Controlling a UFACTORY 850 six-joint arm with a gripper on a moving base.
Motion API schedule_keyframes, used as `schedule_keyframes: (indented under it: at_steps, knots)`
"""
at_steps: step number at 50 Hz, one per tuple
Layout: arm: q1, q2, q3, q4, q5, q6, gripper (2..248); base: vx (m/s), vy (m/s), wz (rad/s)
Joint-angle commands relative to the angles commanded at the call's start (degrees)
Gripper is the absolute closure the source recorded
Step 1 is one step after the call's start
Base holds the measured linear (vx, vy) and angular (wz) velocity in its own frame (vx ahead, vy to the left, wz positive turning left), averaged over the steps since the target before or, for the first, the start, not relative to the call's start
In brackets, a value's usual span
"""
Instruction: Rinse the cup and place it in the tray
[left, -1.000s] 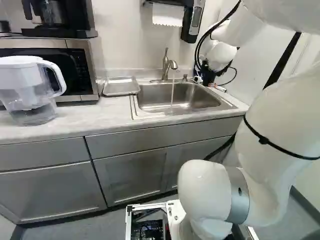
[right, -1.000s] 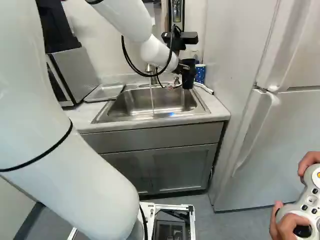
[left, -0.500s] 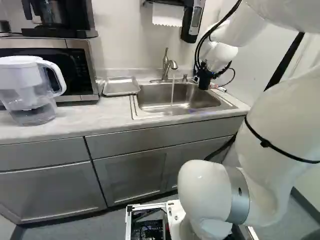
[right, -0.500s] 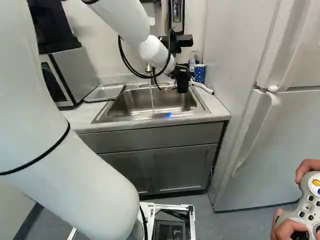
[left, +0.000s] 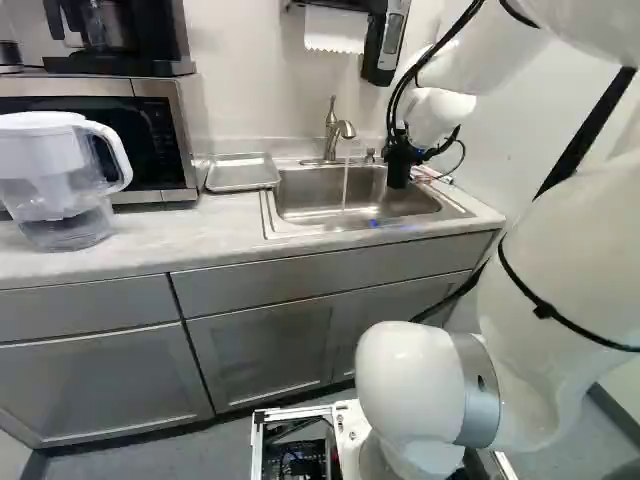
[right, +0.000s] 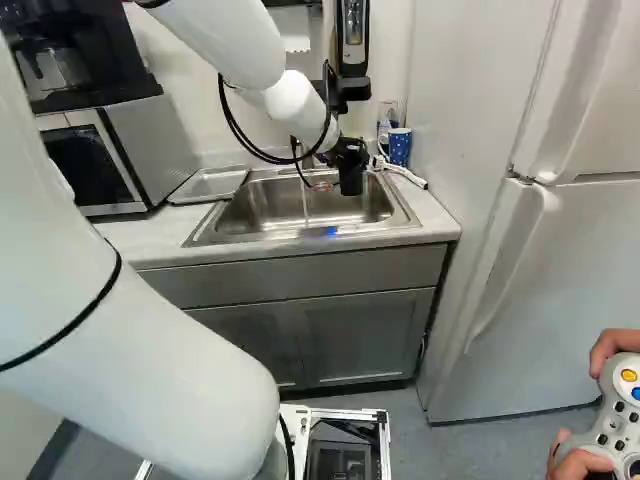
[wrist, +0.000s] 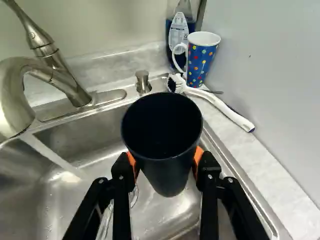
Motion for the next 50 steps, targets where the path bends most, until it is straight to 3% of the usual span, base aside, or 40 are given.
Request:
schedule_keyframes:
  at_steps: [32, 47, 50]
  knots:
    - [5.0, 3.2, 2.9, -8.3, -6.5, 19.2, 127, 0.0, 0.0, 0.0]
    - [7.6, 2.8, 2.5, -14.8, -10.6, 28.2, 127, 0.0, 0.0, 0.0]
    - [8.2, 2.4, 2.2, -16.2, -11.3, 28.2, 127, 0.0, 0.0, 0.0]
